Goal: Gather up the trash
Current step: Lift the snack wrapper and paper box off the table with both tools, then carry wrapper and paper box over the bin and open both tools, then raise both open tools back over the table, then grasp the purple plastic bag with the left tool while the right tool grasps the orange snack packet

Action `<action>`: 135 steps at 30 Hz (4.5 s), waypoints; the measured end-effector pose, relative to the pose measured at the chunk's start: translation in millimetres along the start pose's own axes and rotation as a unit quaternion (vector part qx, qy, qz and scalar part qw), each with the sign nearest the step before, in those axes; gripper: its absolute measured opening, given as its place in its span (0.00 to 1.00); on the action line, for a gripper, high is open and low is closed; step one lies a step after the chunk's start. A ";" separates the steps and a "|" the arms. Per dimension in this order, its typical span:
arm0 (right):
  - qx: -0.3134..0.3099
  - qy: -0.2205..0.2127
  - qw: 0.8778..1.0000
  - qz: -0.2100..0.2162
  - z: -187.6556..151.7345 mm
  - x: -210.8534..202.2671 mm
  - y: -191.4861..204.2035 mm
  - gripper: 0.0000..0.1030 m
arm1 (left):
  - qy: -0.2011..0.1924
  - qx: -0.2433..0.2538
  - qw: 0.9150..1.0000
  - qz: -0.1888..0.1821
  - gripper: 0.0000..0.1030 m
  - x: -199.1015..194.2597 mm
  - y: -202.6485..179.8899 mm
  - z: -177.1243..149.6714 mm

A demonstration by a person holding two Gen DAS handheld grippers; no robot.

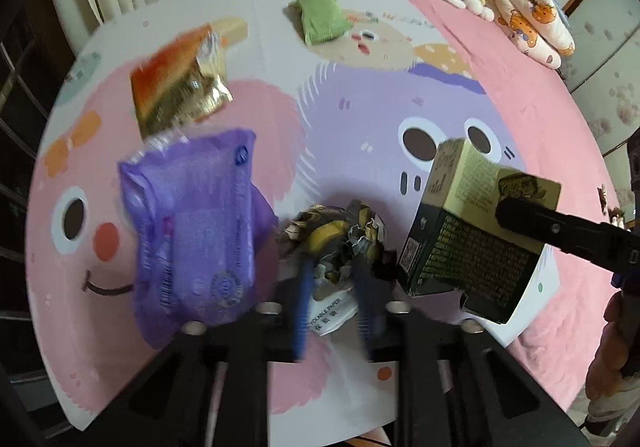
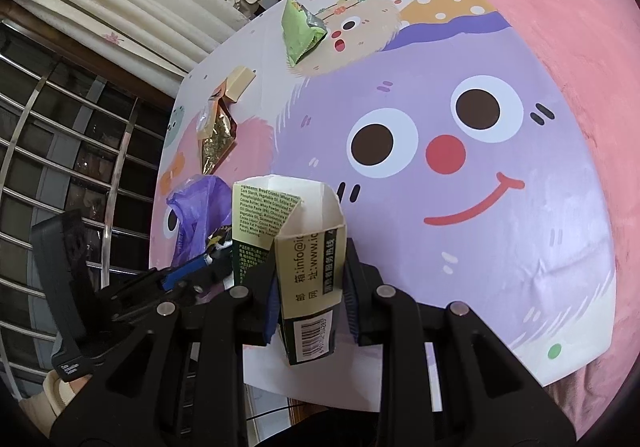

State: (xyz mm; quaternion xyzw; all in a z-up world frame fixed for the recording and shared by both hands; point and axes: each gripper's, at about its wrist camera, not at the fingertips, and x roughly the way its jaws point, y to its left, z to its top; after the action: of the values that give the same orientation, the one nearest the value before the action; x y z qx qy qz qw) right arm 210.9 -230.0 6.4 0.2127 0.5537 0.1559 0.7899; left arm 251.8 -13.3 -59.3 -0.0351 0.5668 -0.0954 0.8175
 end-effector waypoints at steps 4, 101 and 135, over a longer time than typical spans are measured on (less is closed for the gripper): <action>-0.001 -0.004 1.000 0.002 -4.4 -2.4 3.4 0.23 | -0.011 0.010 1.000 0.013 0.09 -10.3 4.8 -1.2; -0.015 0.002 0.997 -0.075 -237.0 13.7 21.3 0.55 | -0.066 -0.006 0.997 0.046 0.84 -63.4 37.5 -224.8; -0.164 -0.007 0.986 -0.006 18.9 52.6 109.7 0.55 | -0.017 -0.092 0.990 0.105 0.97 -33.5 104.5 -2.1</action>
State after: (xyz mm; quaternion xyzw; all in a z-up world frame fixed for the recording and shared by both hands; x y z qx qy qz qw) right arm 245.4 -113.3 25.3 0.0784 0.5165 0.2384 0.8187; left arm 250.7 95.7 -46.5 -0.0525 0.5598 0.0444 0.8258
